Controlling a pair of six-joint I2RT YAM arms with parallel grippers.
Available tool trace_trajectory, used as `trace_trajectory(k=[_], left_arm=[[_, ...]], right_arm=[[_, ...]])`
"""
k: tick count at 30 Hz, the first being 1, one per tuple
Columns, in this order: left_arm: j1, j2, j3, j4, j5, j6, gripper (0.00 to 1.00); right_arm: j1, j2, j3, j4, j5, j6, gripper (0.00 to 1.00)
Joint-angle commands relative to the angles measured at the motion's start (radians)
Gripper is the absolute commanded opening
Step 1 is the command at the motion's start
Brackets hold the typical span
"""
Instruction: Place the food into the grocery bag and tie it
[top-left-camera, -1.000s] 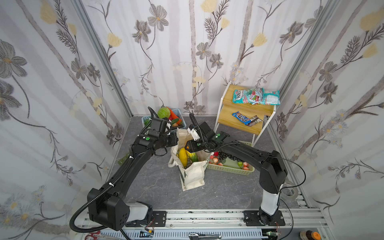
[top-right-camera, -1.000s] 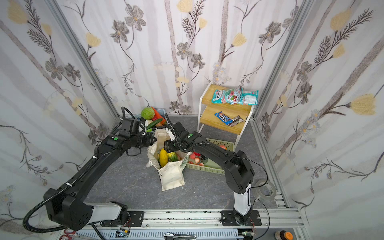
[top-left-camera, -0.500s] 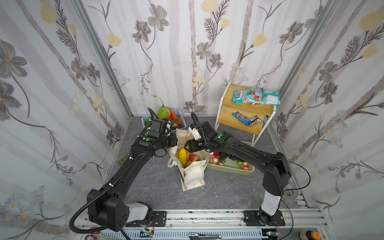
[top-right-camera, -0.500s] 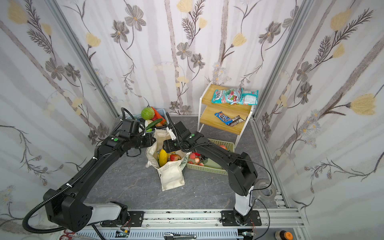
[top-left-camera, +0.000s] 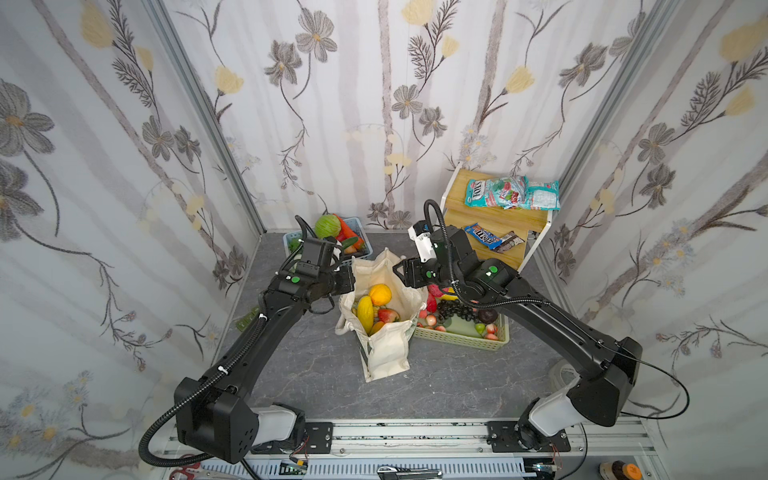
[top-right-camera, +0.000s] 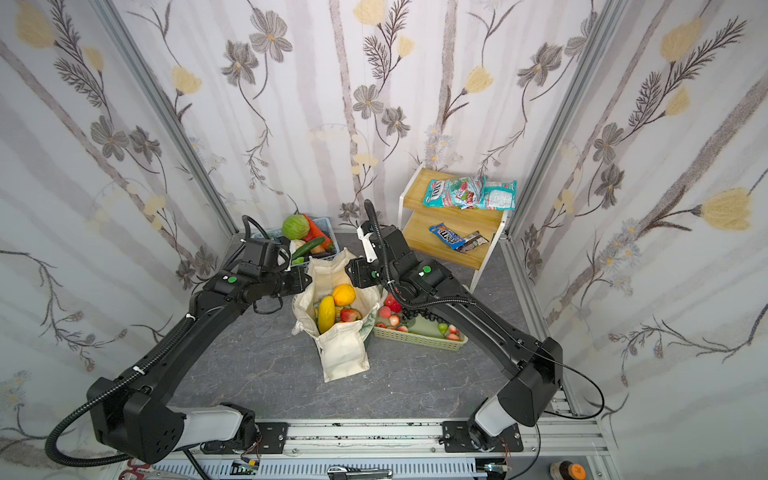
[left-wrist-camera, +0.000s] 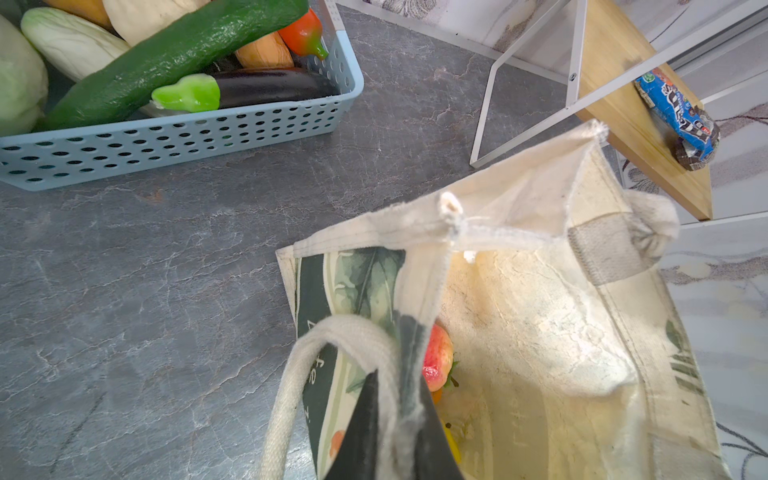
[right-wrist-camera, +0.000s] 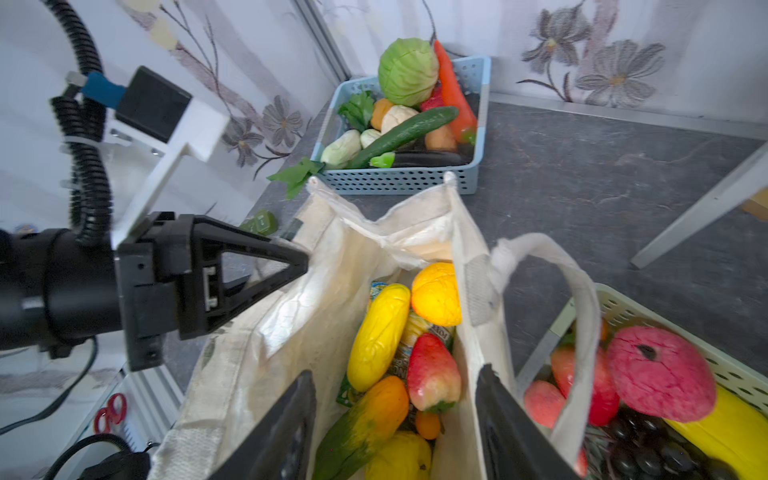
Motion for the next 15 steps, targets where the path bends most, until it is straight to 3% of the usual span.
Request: trace_trajectory(k=[1,15], left_arm=[[-0.001,0.004,0.000,0.007,0.016,-0.002,0.00],[-0.001,0.013,0.010,0.006,0.019,-0.008,0.00]], right_arm=[[-0.024,-0.021,-0.031,-0.045,0.096,-0.003,0.60],[-0.037,0.004,-0.128,0.002,0.033,0.014,0.48]])
